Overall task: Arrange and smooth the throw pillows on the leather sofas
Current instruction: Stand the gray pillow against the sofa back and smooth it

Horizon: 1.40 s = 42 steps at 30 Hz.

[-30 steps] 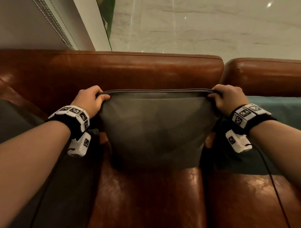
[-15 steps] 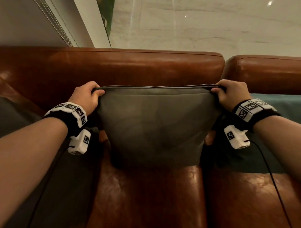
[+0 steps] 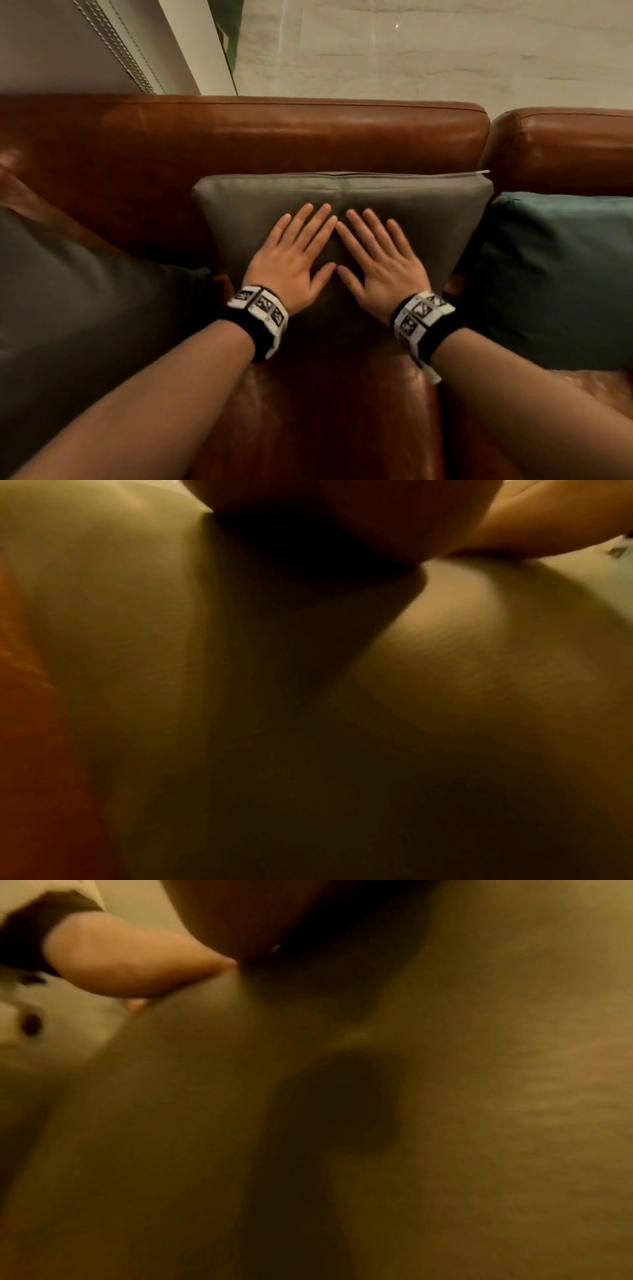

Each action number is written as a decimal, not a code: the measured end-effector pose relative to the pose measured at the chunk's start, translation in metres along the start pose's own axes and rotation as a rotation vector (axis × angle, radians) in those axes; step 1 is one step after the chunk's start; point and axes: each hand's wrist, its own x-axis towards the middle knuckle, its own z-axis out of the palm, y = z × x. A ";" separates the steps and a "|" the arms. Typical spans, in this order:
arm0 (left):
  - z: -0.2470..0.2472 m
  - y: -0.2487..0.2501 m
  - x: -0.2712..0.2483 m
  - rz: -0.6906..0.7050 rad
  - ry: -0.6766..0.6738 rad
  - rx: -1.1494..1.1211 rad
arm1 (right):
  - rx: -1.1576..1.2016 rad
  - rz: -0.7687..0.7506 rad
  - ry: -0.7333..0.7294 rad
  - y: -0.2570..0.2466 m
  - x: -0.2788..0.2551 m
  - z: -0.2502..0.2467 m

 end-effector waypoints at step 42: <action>-0.047 -0.042 0.068 -0.198 0.039 -0.233 | 0.155 0.131 0.080 0.066 0.071 -0.046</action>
